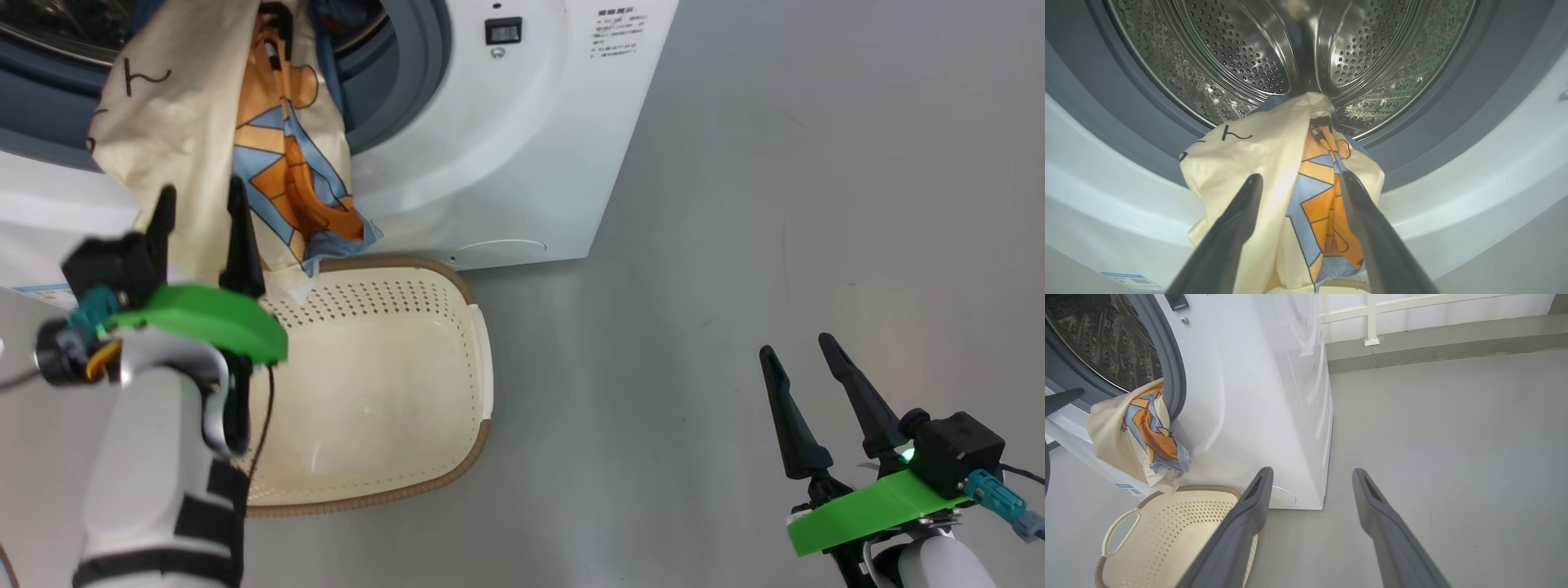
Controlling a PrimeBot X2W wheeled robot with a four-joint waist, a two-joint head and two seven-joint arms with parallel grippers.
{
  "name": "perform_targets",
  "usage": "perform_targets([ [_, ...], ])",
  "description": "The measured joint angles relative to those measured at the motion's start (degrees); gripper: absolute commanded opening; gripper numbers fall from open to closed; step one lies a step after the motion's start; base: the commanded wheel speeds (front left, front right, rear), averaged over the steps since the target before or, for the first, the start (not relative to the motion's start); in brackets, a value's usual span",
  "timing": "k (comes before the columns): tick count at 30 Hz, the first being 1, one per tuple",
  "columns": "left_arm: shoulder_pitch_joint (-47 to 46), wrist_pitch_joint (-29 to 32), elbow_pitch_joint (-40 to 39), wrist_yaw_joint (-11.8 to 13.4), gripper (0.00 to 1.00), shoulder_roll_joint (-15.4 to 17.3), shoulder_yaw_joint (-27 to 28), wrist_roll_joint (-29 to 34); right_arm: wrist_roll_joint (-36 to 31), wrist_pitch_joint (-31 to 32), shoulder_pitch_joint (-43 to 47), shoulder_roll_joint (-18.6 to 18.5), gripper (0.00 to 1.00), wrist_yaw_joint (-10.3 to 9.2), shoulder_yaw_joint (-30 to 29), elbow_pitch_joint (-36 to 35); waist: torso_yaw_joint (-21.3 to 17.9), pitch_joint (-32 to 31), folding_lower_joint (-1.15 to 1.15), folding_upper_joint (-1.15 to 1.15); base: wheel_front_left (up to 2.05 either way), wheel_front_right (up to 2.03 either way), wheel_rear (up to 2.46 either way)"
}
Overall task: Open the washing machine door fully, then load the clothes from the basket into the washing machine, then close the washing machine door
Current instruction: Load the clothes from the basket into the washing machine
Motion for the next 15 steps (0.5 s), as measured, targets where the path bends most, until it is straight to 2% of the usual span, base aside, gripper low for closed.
perform_targets([
  [15,19.12,-0.01,-15.28,0.19,1.0,0.07,-2.16,-1.38,-0.1,0.0,0.4,-1.04,1.0,0.0,0.01,-0.4,0.5,-1.09,0.0,0.0,0.0,0.0,0.0],
])
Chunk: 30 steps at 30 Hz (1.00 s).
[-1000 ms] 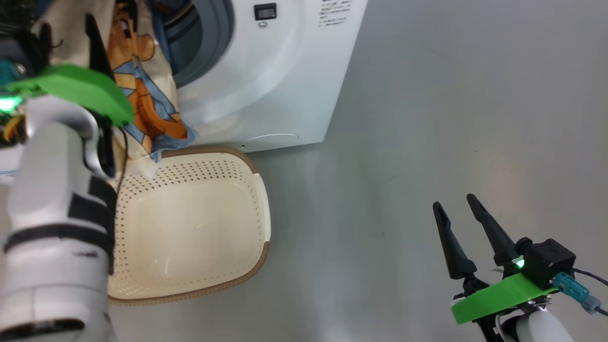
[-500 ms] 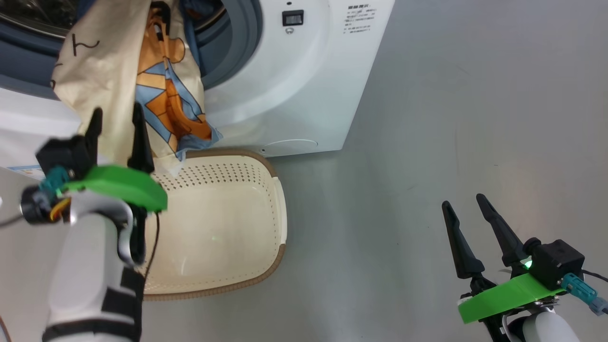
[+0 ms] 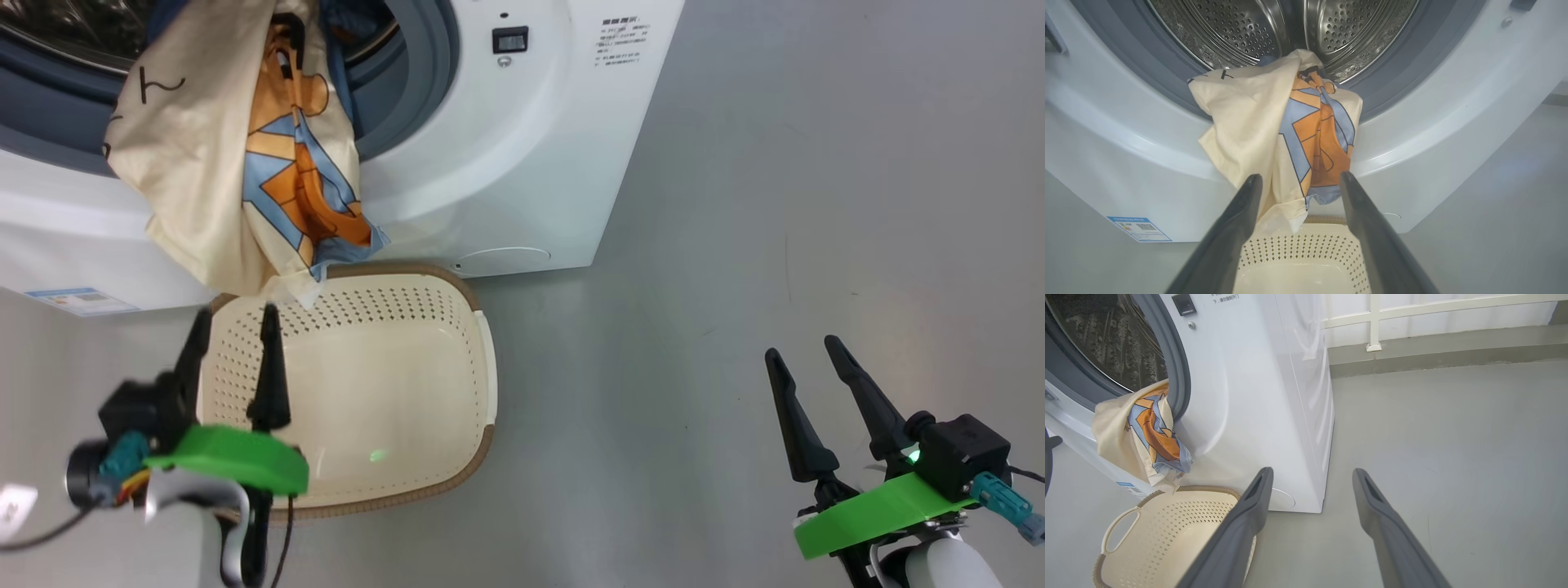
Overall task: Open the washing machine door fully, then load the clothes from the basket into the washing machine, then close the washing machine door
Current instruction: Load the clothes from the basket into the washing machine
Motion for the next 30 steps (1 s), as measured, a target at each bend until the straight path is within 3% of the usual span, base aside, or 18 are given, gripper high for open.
perform_targets([
  [7,7.24,0.01,-5.17,0.29,1.0,0.15,0.26,-1.38,-0.42,0.0,0.48,-0.24,1.0,0.0,0.02,-0.32,0.13,-0.49,0.0,0.0,0.0,0.0,0.0],
  [19,17.4,0.0,-13.82,2.99,1.0,0.73,-1.38,-4.04,-0.42,0.0,1.94,-0.36,1.0,0.0,-0.21,-0.57,-0.08,-0.68,0.0,0.0,0.0,0.0,0.0],
  [30,19.48,0.01,-17.72,4.74,1.0,0.93,-2.21,-4.71,-0.47,0.0,2.11,-0.47,1.0,0.0,-1.22,-0.85,0.13,-0.1,0.0,0.0,0.0,0.0,0.0],
])
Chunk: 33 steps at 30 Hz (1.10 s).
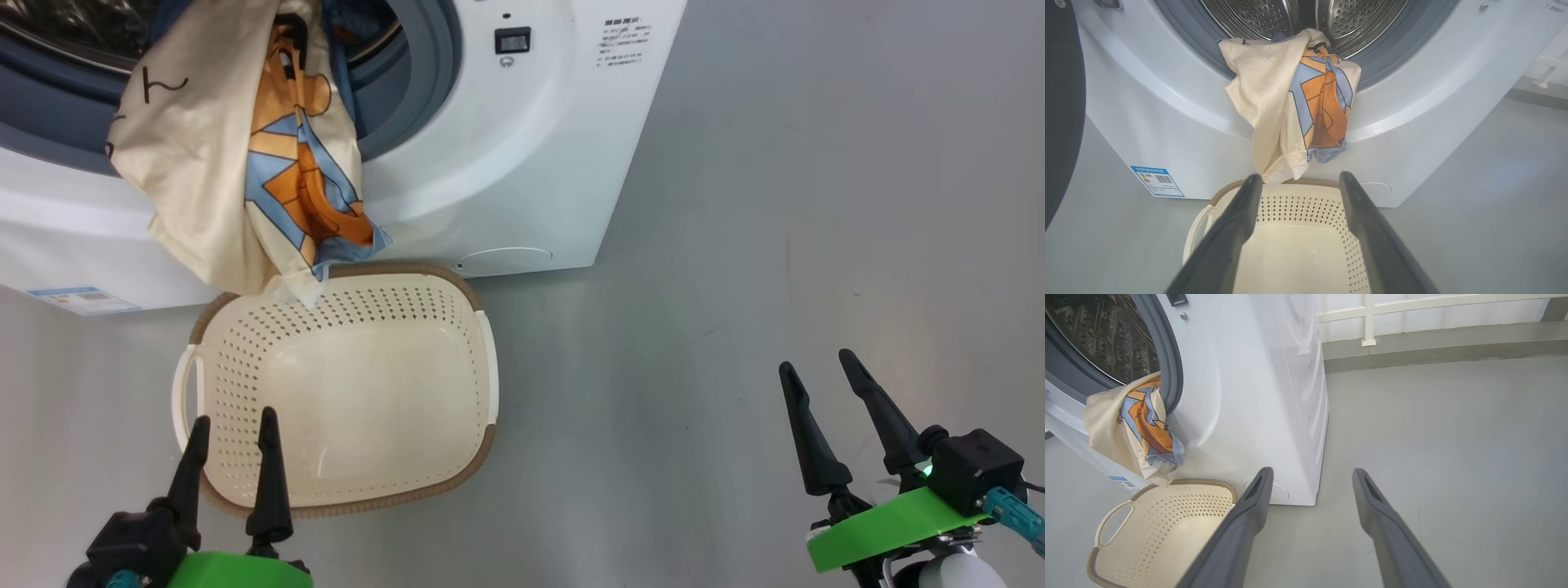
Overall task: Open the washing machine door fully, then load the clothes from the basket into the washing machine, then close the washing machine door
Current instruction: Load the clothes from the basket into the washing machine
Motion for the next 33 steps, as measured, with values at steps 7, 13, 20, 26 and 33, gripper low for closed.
perform_targets([
  [7,0.27,0.0,-1.01,0.26,1.0,0.02,0.0,0.0,0.0,0.0,0.0,0.0,1.0,0.0,0.01,0.01,-0.19,0.17,0.0,0.0,0.0,0.0,0.0],
  [13,0.41,0.0,-1.2,0.57,1.0,0.03,-0.22,-0.2,0.0,0.0,0.0,0.01,1.0,0.0,0.01,-0.07,-0.36,0.53,0.0,0.0,0.0,0.0,0.0],
  [20,-1.24,0.01,0.75,1.08,1.0,0.07,-1.36,-0.33,0.0,0.0,-0.05,0.01,1.0,0.0,0.22,-0.31,-0.66,1.82,0.0,0.0,0.0,0.0,0.0],
  [26,-7.21,0.0,5.53,1.07,1.0,0.2,-1.26,-0.65,0.0,0.0,-0.25,-0.03,1.0,0.0,0.65,-0.41,-1.54,3.44,0.0,0.0,0.0,0.0,0.0],
  [33,-15.92,0.0,14.36,1.57,1.0,0.25,1.36,-1.48,0.0,0.0,-1.51,-0.44,1.0,0.0,0.21,-0.93,-2.47,6.04,0.0,0.0,0.0,0.0,0.0],
])
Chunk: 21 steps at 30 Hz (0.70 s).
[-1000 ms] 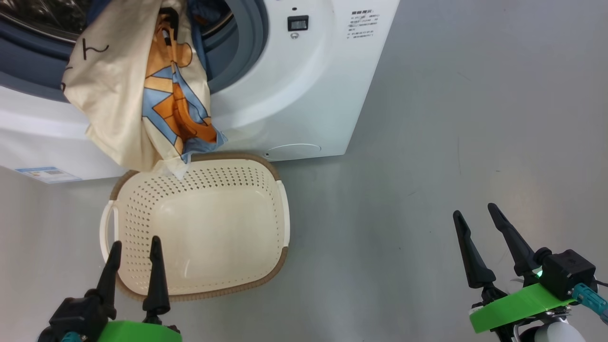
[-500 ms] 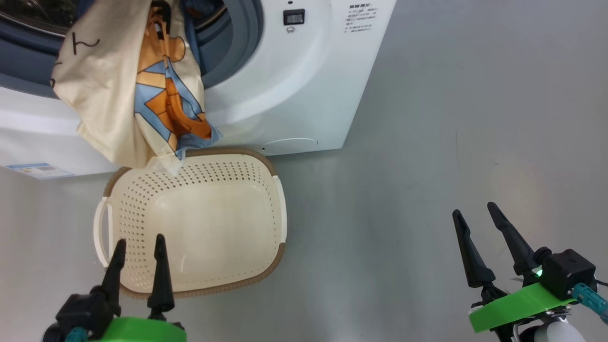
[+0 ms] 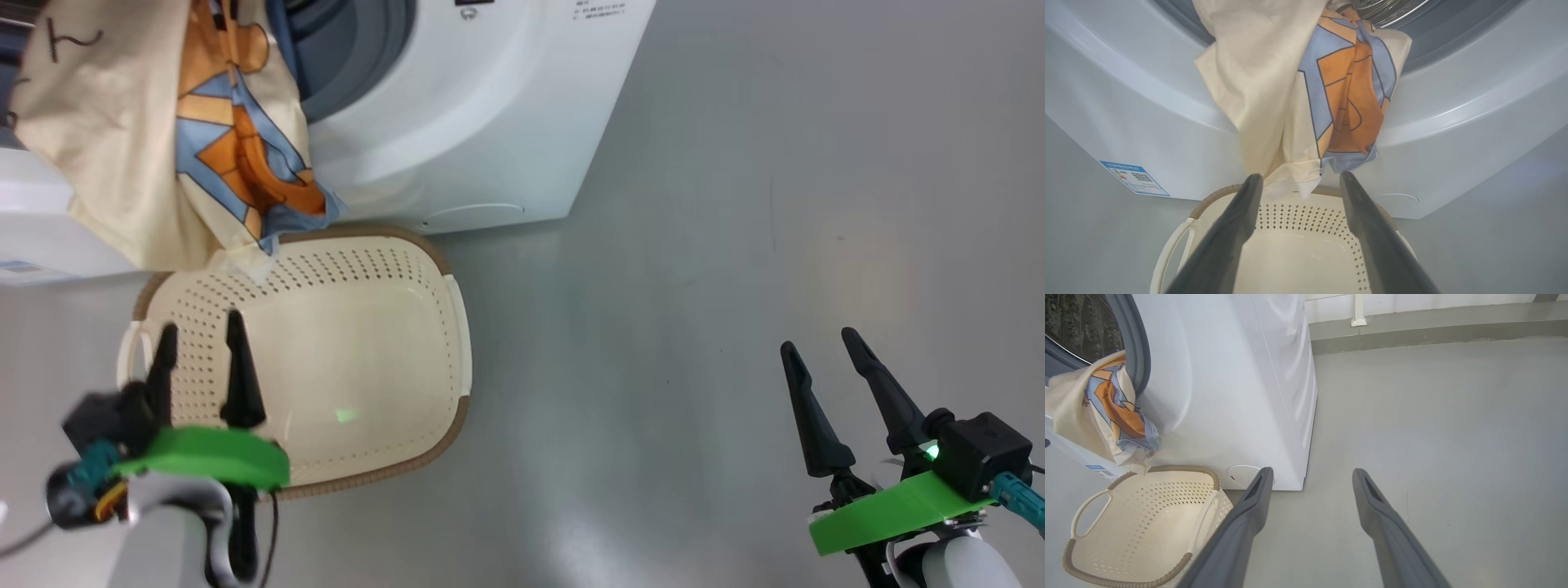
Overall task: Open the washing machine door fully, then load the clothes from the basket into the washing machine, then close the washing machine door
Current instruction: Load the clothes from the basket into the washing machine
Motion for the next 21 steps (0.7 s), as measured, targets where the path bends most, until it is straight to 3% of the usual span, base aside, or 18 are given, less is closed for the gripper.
perform_targets([
  [9,-11.55,0.0,9.72,0.09,1.0,-0.04,4.43,-0.19,-0.09,0.0,-1.41,-0.56,1.0,0.0,-0.03,-0.57,-1.11,3.71,0.0,0.0,0.0,0.0,0.0],
  [21,-18.11,0.0,15.25,-1.66,1.0,-0.02,8.43,2.64,-0.09,0.0,-2.08,-1.29,1.0,0.0,-0.3,-1.2,-2.8,7.38,0.0,0.0,0.0,0.0,0.0],
])
